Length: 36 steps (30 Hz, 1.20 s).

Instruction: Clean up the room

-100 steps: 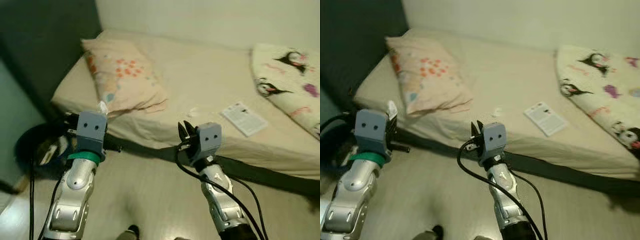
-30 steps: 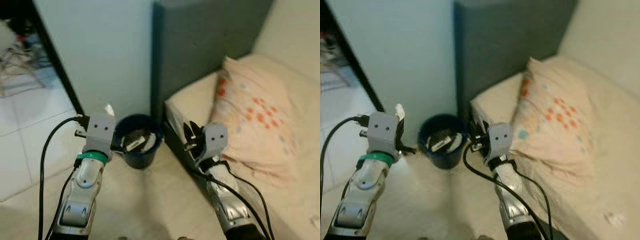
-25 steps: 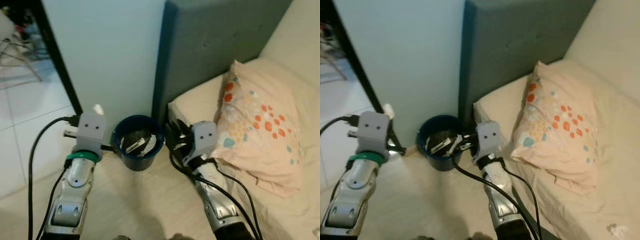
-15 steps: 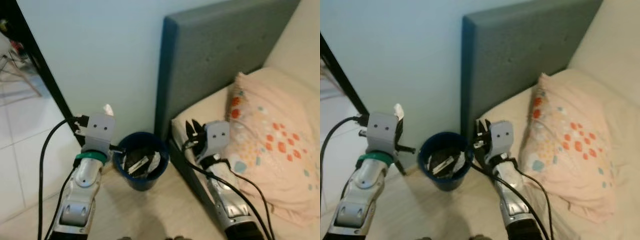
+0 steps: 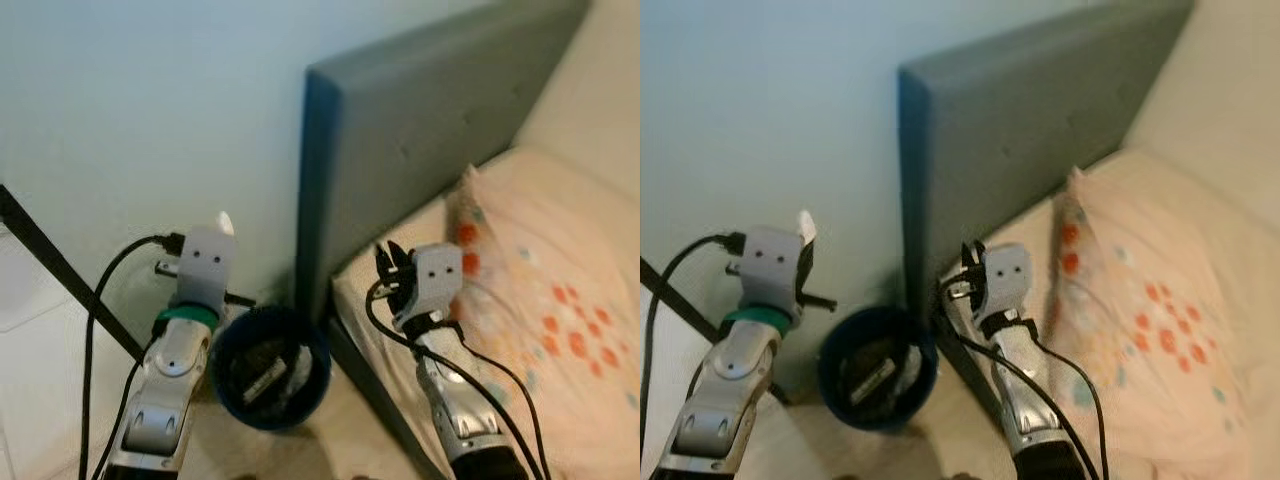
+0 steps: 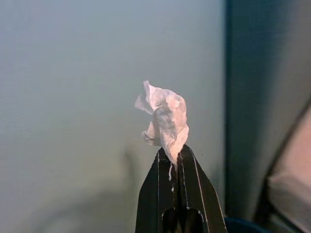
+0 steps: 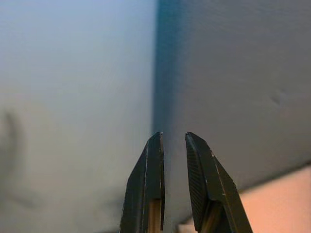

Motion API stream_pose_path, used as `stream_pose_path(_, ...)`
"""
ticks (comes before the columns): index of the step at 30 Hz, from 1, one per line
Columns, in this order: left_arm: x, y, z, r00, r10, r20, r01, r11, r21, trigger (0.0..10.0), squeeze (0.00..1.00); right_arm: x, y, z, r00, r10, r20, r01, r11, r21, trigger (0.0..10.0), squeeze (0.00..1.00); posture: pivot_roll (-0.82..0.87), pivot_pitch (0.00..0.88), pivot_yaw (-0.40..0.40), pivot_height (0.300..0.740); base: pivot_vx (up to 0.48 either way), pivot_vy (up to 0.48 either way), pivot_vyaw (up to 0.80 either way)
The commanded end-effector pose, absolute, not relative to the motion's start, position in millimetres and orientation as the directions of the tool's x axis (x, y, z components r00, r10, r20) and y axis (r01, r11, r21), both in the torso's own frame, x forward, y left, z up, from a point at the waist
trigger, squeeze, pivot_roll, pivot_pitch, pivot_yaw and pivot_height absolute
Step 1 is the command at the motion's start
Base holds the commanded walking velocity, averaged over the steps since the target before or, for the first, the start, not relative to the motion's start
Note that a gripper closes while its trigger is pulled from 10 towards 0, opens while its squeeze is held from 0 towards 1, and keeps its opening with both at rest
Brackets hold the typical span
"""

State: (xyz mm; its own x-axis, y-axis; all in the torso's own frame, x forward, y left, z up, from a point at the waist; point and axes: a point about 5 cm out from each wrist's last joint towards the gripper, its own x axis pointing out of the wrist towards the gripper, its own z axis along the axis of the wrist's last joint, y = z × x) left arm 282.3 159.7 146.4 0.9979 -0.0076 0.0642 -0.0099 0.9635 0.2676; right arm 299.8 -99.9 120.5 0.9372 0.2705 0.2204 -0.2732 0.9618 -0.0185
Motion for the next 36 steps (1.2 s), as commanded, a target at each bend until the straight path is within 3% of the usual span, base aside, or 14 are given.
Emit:
stream_pose_path(1,280,156,137,0.999,-0.030,0.017,0.024,0.962,0.272,10.0,0.00,297,-100,114,0.943,0.269,0.194,-0.272,0.962,-0.012,10.0,0.00,-0.03,0.053,0.008,0.740,0.000,0.000,0.00)
stream_pose_path(7,275,154,109,0.993,-0.076,-0.088,0.099,0.947,0.305,10.0,0.00,295,-99,107,0.945,0.279,0.172,-0.281,0.960,-0.014,10.0,0.00,-0.03,0.055,0.009,0.740,0.000,0.000,0.00)
stream_pose_path(10,267,146,76,0.963,-0.173,-0.209,0.235,0.915,0.327,10.0,0.00,292,-101,90,0.953,0.283,0.107,-0.282,0.959,-0.032,10.0,0.00,-0.03,0.055,0.002,0.740,0.000,0.000,0.00)
stream_pose_path(14,264,142,58,0.940,-0.204,-0.275,0.291,0.899,0.328,10.0,0.00,289,-104,75,0.959,0.277,0.053,-0.274,0.960,-0.050,10.0,0.00,-0.03,0.057,0.001,0.740,0.000,0.000,0.00)
stream_pose_path(19,273,134,28,0.916,-0.168,-0.365,0.302,0.887,0.350,10.0,0.00,286,-110,59,0.965,0.261,-0.010,-0.261,0.963,-0.067,10.0,0.00,-0.04,0.076,-0.006,0.740,0.000,0.000,0.00)
stream_pose_path(27,299,129,17,0.891,-0.100,-0.443,0.293,0.872,0.392,10.0,0.00,289,-105,71,0.963,0.265,0.039,-0.263,0.963,-0.057,10.0,0.00,-0.09,0.093,0.011,0.740,0.000,0.000,0.00)
stream_pose_path(28,301,131,16,0.886,-0.104,-0.453,0.305,0.864,0.400,10.0,0.09,288,-104,73,0.964,0.263,0.049,-0.260,0.964,-0.055,10.0,0.00,-0.09,0.094,0.012,0.740,0.000,0.000,0.00)
stream_pose_path(29,302,132,17,0.885,-0.103,-0.454,0.305,0.865,0.399,10.0,1.00,288,-104,73,0.964,0.262,0.052,-0.259,0.964,-0.054,10.0,0.00,-0.09,0.095,0.012,0.740,0.000,0.000,0.00)
stream_pose_path(36,309,134,20,0.893,-0.094,-0.439,0.281,0.880,0.383,10.0,1.00,286,-105,72,0.964,0.261,0.058,-0.258,0.965,-0.055,10.0,0.00,-0.10,0.100,0.010,0.740,0.000,0.000,0.00)
